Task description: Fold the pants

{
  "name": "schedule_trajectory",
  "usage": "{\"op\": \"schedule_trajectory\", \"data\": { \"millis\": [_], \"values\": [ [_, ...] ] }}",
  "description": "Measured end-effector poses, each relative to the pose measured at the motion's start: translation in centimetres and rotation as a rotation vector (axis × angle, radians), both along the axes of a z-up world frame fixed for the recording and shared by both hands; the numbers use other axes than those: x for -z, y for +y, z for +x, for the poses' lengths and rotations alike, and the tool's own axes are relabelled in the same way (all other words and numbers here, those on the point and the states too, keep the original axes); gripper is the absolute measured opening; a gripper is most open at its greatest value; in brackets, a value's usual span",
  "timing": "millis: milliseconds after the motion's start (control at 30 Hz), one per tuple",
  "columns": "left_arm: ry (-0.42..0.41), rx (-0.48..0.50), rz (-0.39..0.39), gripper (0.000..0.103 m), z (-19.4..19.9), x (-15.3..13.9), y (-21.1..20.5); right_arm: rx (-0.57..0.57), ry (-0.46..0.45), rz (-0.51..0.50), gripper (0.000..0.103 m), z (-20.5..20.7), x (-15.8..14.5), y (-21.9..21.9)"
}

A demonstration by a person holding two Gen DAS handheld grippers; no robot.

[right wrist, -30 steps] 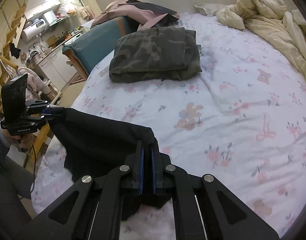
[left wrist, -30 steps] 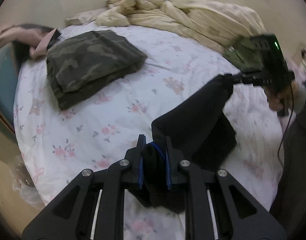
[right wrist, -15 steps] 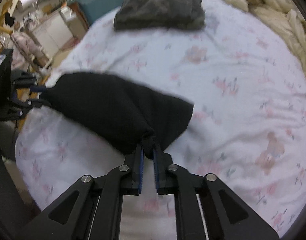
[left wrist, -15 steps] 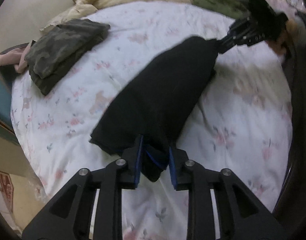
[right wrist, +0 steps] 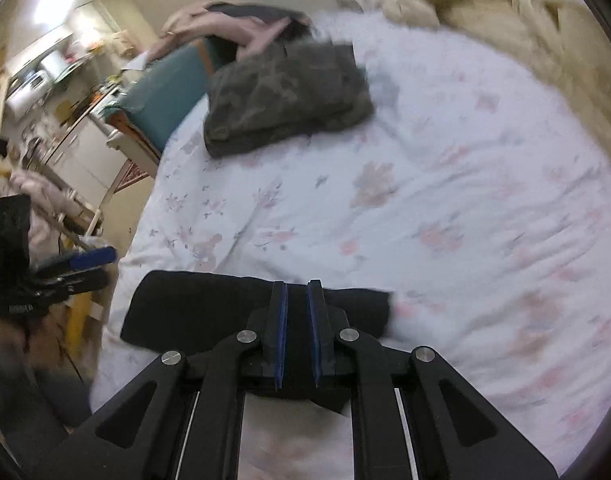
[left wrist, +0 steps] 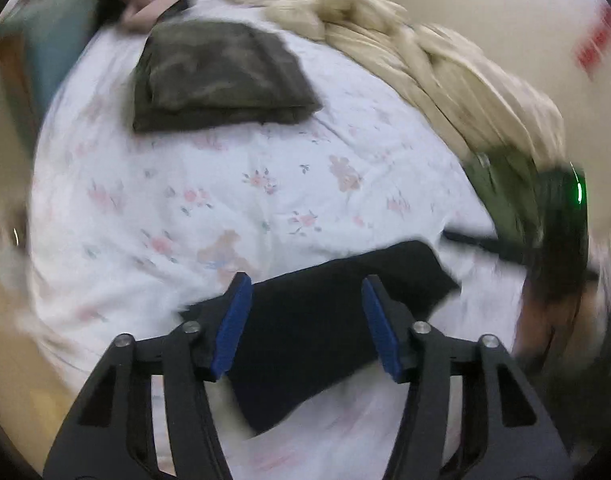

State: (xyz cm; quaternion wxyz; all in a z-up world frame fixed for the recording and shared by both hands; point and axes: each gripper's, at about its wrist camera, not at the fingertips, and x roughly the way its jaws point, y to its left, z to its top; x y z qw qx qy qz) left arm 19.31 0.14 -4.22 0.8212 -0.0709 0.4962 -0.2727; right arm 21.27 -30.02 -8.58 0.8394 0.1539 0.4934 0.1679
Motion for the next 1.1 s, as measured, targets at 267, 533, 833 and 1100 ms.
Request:
{"op": "schedule_trajectory", "data": {
  "millis": [267,533,833,1100],
  "values": [
    [0.163,0.045,0.145,0.021,-1.7,8.2,-1.0,0.036,0.175,-0.088,0.0,-0.9,6.8,-0.8],
    [0.22,-0.085,0.169,0.02,-0.7,5.7,2.9,0.134,0.094,-0.074,0.009,-0.5,2.2,-6.1],
    [0.255,-0.342,0.059,0.085,1.2,8.1,5.2,0.19,0.281,0.256,0.078,1.9,7.8,-8.0],
    [0.221,-0.208,0.012,0.075,0.1,9.7,2.1,-0.021,0.303,0.34,0.078,1.7,9.7,-4.1]
  ]
}}
